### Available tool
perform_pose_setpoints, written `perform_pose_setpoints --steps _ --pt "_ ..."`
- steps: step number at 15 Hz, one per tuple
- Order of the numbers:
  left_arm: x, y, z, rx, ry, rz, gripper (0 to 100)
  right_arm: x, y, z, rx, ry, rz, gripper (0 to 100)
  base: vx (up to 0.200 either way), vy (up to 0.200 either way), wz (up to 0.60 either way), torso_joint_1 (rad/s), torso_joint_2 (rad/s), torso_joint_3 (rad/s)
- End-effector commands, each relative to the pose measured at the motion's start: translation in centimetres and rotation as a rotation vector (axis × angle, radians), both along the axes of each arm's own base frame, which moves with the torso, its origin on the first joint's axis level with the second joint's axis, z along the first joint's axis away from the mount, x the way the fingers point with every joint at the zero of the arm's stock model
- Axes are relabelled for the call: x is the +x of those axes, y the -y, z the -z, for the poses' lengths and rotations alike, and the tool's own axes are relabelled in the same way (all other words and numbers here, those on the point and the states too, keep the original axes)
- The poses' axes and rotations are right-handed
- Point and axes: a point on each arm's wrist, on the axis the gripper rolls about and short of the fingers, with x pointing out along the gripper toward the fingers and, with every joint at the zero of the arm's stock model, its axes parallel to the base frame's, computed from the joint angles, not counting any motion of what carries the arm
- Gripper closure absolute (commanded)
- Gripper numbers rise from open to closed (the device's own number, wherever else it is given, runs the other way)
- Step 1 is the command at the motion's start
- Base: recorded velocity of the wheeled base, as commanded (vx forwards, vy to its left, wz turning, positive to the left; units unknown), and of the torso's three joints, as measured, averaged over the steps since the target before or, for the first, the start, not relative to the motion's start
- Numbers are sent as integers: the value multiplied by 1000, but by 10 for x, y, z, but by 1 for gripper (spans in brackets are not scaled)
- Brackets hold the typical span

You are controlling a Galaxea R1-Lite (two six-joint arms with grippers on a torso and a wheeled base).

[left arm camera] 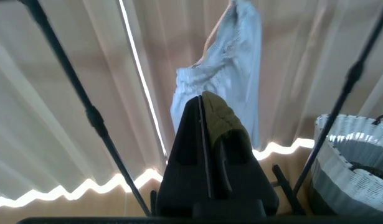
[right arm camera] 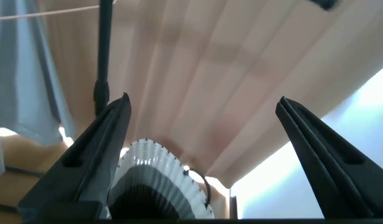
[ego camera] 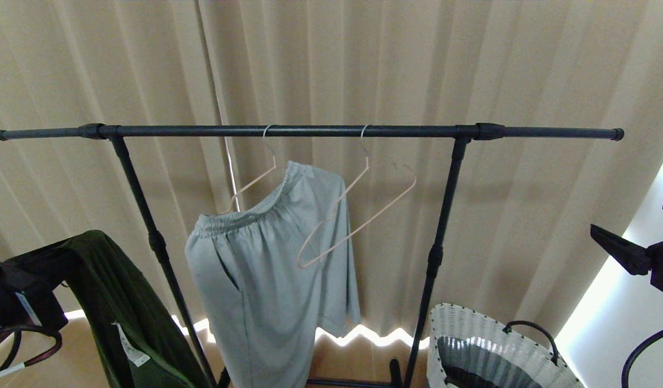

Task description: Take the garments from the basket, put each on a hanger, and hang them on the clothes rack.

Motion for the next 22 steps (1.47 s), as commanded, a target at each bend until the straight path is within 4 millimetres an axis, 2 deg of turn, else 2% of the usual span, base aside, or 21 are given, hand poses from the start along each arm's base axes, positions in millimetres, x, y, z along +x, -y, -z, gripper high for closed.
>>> perform_pose_setpoints --steps 1,10,22 --pt "1 0 0 2 -1 2 100 0 0 1 0 1 0 0 200 0 0 27 12 -2" --pt "0 0 -1 0 3 6 100 -2 0 1 0 6 0 0 0 0 0 0 0 0" --pt "-1 0 0 1 5 8 100 -1 0 2 0 0 0 0 0 200 0 2 3 2"
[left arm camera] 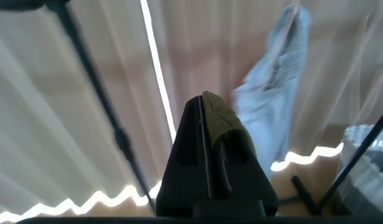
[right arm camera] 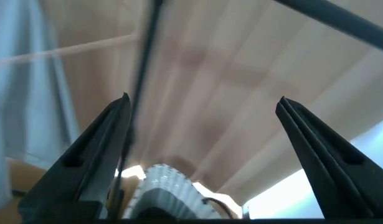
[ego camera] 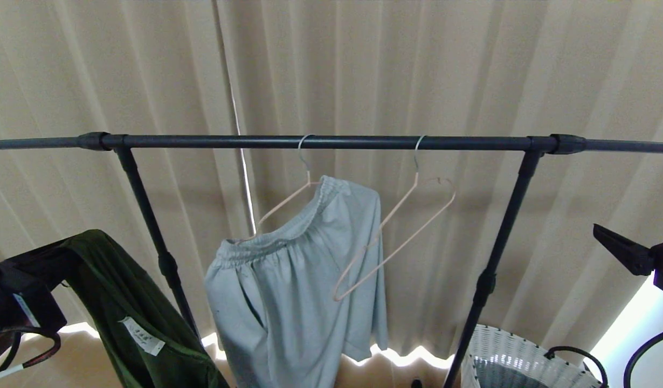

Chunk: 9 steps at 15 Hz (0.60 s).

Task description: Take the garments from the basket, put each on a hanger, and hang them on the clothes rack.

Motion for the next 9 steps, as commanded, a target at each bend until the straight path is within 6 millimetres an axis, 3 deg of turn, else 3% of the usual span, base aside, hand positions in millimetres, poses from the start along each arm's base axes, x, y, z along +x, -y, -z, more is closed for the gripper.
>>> perform_pose_setpoints --steps 1,3,7,9 --pt "0 0 0 1 -1 -1 100 1 0 2 0 -13 -2 0 0 200 0 7 2 7" --pt "0 0 1 1 -4 0 100 2 -2 3 3 -21 -14 0 0 200 0 0 0 2" --pt "-1 0 3 1 -9 2 100 8 -17 5 18 -40 -161 0 0 0 0 0 0 0" --pt "-1 0 4 2 -10 0 100 15 -34 5 60 -62 -246 0 0 0 0 0 0 0"
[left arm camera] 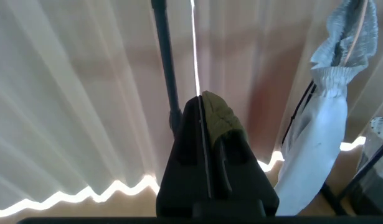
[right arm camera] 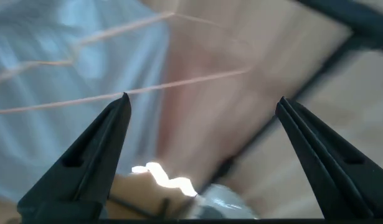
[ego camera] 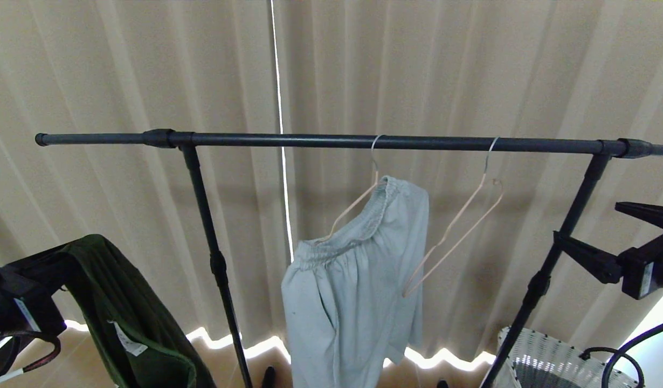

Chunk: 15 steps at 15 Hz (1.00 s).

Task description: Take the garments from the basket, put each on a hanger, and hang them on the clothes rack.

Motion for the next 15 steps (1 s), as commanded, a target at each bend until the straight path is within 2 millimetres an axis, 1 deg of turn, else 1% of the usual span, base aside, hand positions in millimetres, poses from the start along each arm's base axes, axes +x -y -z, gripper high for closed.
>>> perform_pose_setpoints --steps 1,2,3,4,6,7,9,12,15 --pt "0 0 0 -1 1 2 100 11 -22 1 61 -43 -97 0 0 0 0 0 0 0" --pt "0 0 0 -1 0 0 100 15 -34 0 104 -62 -135 0 0 0 0 0 0 0" --pt "0 0 0 -1 0 0 100 16 -35 0 109 -65 -138 0 0 0 0 0 0 0" --pt "0 0 0 -1 0 0 100 30 -48 2 120 -98 -129 0 0 0 0 0 0 0" --pt "0 0 0 -1 0 0 100 53 -57 10 83 -134 -43 0 0 0 0 0 0 0" --pt "0 0 0 -1 0 2 100 61 -58 14 68 -147 4 0 0 0 0 0 0 0" --pt "0 0 0 -1 0 2 100 69 -62 20 52 -159 43 0 0 0 0 0 0 0" --pt "0 0 0 -1 1 2 100 72 -79 15 112 -163 4 0 0 0 0 0 0 0" --pt "0 2 0 -1 1 14 100 92 -91 18 134 -179 12 0 0 0 0 0 0 0"
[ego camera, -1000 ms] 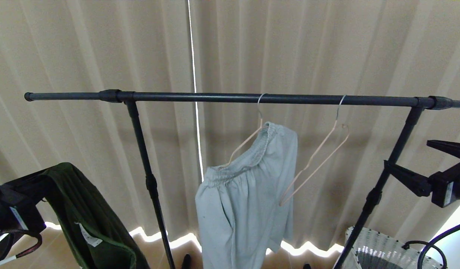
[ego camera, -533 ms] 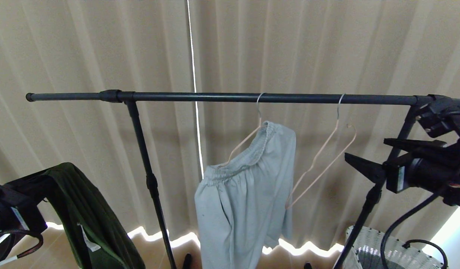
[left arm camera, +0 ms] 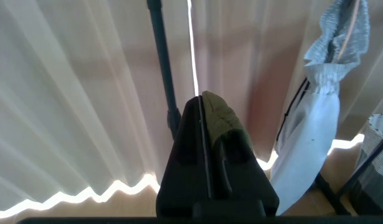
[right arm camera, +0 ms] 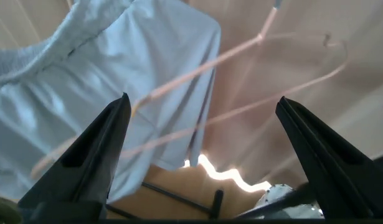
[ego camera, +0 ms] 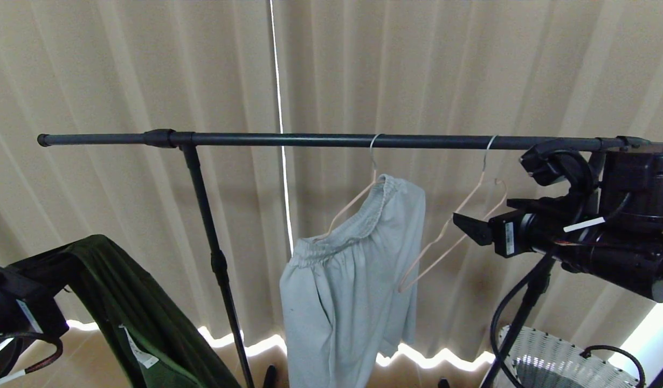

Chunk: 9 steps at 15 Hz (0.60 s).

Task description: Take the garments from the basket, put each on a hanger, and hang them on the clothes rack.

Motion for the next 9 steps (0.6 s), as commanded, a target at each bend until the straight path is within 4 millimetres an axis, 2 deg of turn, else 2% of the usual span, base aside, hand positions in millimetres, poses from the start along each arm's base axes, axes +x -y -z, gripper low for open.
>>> perform_pose_setpoints --steps 1,4,9 --pt "-1 1 1 0 0 4 100 19 -9 8 -8 -26 10 0 0 0 0 0 0 0" --pt "-1 0 1 0 -2 4 100 32 -13 17 -25 -52 41 0 0 0 0 0 0 0" --pt "-2 0 0 -1 6 4 100 25 -9 21 -29 -110 97 0 0 0 0 0 0 0"
